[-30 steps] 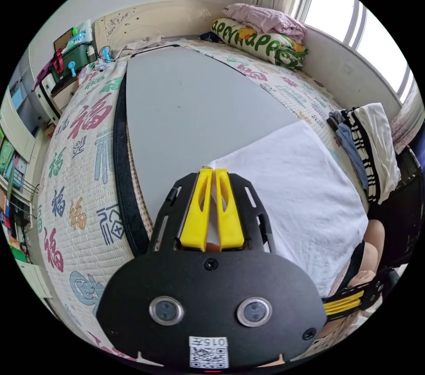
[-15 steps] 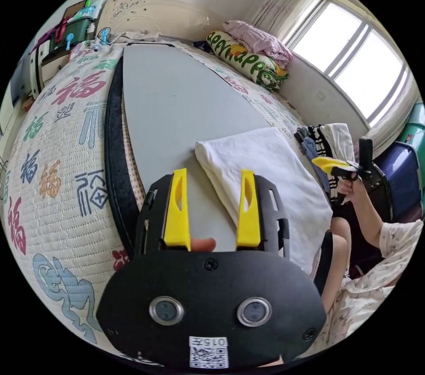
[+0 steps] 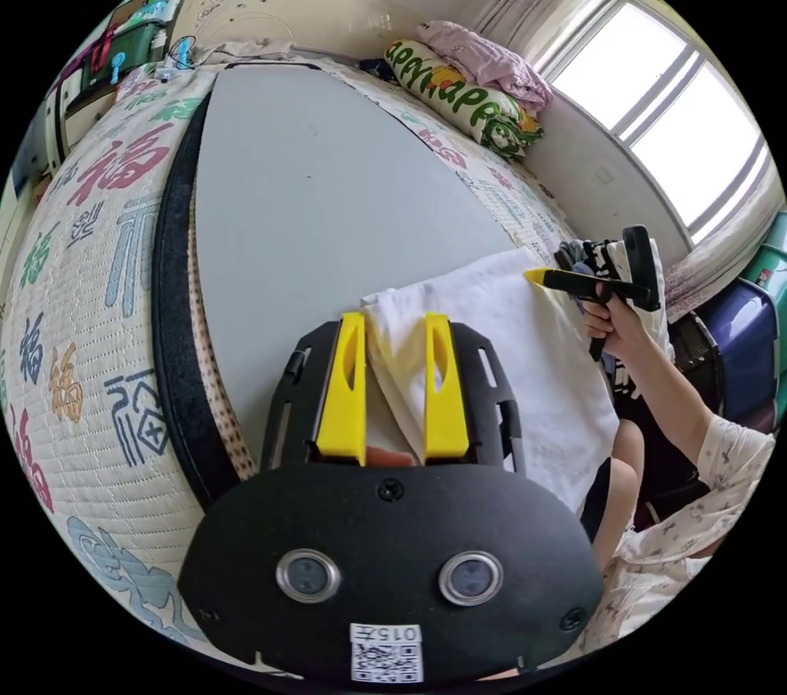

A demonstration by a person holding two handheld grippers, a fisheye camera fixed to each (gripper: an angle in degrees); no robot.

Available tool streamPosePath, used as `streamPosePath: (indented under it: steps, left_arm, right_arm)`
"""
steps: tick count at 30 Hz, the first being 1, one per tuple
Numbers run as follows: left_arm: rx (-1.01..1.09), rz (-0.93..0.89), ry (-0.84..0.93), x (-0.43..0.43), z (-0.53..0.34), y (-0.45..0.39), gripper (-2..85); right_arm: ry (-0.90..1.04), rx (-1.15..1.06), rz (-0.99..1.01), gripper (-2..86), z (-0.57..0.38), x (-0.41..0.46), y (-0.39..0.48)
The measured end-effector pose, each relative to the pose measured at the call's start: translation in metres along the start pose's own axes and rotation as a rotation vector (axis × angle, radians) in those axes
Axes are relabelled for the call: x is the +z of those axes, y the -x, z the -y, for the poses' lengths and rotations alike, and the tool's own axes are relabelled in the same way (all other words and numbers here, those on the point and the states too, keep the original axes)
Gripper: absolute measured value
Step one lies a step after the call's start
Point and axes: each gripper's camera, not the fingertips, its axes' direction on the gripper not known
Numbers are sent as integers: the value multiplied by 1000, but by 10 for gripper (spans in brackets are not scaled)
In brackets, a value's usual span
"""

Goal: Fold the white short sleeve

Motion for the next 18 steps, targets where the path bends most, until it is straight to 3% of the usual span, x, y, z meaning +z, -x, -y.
streamPosePath:
  steps: [2,5,12,18]
  left_arm:
    - [-23,-66,22,0,11,2,55]
    - [13,-39,-86,-47,15,-30,44]
    - [475,-75,-420,-276,-10,-259,25]
    - [716,-227,-544,-376,4,-429,15]
  right_arm:
    - [13,24,23,42,-8,10,10]
    - [-79,7,97,23,-38,-14,32]
    - [-407,-147,176,10,-196,-165,91]
    - [-738,-260,45,8,-361,-288,126]
